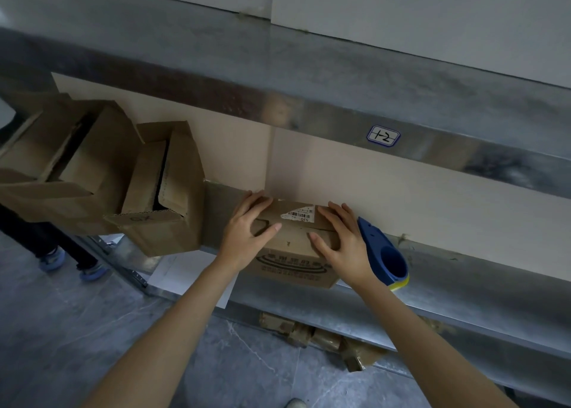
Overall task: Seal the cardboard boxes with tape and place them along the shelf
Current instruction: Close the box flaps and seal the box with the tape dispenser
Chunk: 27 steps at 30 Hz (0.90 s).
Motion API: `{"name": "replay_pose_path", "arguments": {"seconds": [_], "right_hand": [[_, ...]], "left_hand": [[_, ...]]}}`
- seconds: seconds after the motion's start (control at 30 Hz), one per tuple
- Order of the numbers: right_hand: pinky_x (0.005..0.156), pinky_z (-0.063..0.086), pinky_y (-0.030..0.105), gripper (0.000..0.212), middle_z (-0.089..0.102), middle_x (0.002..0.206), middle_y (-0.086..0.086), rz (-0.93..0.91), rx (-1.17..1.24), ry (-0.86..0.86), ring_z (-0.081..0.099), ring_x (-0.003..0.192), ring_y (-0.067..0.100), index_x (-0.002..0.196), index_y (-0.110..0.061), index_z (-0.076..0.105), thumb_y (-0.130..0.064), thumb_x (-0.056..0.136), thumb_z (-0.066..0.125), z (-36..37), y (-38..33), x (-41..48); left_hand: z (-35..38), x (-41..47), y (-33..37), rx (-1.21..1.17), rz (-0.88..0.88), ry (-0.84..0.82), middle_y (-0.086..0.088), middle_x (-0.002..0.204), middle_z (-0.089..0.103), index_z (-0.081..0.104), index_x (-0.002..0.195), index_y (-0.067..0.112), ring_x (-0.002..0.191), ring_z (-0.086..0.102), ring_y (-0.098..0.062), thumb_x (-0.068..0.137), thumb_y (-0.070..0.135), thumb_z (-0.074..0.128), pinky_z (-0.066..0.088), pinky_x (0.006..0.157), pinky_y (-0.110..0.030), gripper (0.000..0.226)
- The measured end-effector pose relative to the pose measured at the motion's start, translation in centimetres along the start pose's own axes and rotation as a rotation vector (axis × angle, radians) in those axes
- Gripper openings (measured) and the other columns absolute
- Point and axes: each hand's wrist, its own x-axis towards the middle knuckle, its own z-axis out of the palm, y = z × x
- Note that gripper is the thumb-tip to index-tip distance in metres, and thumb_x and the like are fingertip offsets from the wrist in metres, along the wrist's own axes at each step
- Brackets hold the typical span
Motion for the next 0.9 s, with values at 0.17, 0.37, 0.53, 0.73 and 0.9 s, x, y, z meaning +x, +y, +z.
{"name": "replay_pose_path", "arguments": {"seconds": [0.17, 0.37, 0.53, 0.73, 0.9], "right_hand": [[0.108, 0.02, 0.032, 0.061, 0.027, 0.155, -0.016, 0.035, 0.025, -0.075, 0.008, 0.147, 0.005, 0.143, -0.037, 0.042, -0.063, 0.089, 0.049, -0.7, -0.4, 0.0], [0.112, 0.016, 0.033, 0.055, 0.028, 0.155, -0.015, 0.062, 0.076, -0.15, 0.007, 0.147, 0.006, 0.142, -0.037, 0.043, -0.052, 0.092, 0.057, -1.6, -1.1, 0.1], [0.116, 0.03, 0.04, 0.043, 0.04, 0.143, -0.01, 0.084, 0.17, -0.175, 0.03, 0.139, 0.014, 0.136, -0.029, 0.054, -0.03, 0.094, 0.063, -3.3, -1.1, 0.0], [0.108, 0.041, 0.033, 0.058, 0.044, 0.142, -0.004, 0.107, 0.233, -0.272, 0.041, 0.131, 0.011, 0.133, -0.026, 0.057, -0.05, 0.081, 0.067, -5.3, -1.0, -1.5], [0.106, 0.025, 0.012, 0.088, 0.033, 0.147, -0.012, 0.037, 0.128, -0.313, 0.029, 0.134, 0.0, 0.137, -0.031, 0.052, -0.06, 0.059, 0.078, -5.5, -0.6, -3.0]], "left_hand": [[-0.7, -0.4, 0.2, 0.09, 0.055, -0.035, 0.012, 0.154, 0.035, 0.057, 0.137, 0.025, 0.148, 0.016, -0.01, 0.082, 0.044, 0.076, 0.021, 0.12, -0.042, 0.061], [-1.0, -2.0, 0.7, 0.181, 0.149, -0.134, 0.015, 0.147, 0.046, 0.059, 0.134, 0.032, 0.138, 0.025, 0.0, 0.067, 0.067, 0.074, 0.021, 0.115, -0.047, 0.077], [-1.4, -2.1, 0.7, 0.157, 0.148, -0.102, 0.02, 0.139, 0.049, 0.064, 0.128, 0.029, 0.139, 0.034, -0.008, 0.073, 0.037, 0.084, 0.024, 0.115, -0.044, 0.058], [-2.1, -1.5, 0.7, 0.138, 0.133, -0.06, 0.013, 0.134, 0.056, 0.07, 0.119, 0.023, 0.133, 0.042, -0.013, 0.075, 0.021, 0.085, 0.028, 0.111, -0.031, 0.047], [-1.7, -1.8, 1.1, 0.217, 0.099, 0.053, -0.001, 0.133, 0.058, 0.071, 0.116, 0.018, 0.127, 0.046, -0.022, 0.077, 0.016, 0.083, 0.041, 0.105, -0.039, 0.041]]}}
